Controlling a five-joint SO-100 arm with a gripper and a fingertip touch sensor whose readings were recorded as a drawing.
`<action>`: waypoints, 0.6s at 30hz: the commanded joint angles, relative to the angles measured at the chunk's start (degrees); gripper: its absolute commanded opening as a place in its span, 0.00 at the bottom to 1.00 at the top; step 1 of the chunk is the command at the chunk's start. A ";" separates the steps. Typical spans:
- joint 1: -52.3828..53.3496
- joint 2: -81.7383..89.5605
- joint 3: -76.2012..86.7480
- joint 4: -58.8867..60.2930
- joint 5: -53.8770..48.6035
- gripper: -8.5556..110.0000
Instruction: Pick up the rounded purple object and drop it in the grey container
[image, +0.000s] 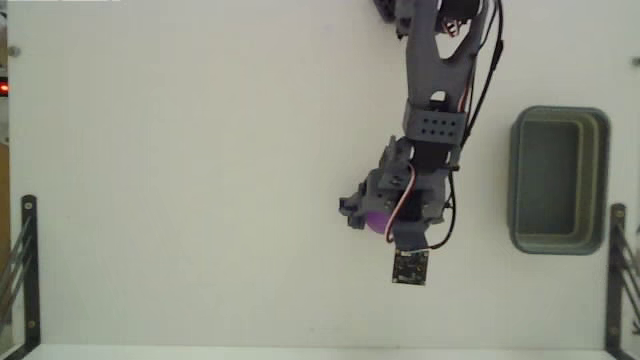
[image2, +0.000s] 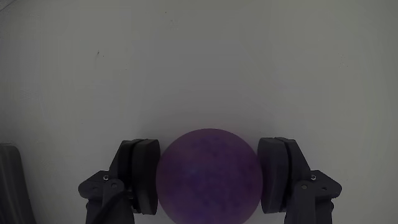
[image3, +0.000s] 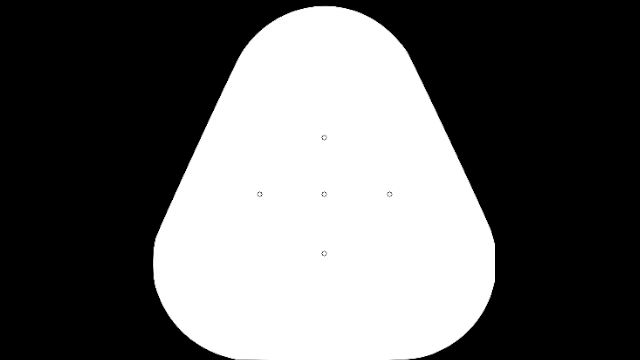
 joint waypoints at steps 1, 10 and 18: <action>0.60 1.68 0.50 -1.12 0.18 0.87; 0.60 1.68 0.50 -1.12 0.18 0.85; 0.60 1.68 0.50 -1.12 0.18 0.83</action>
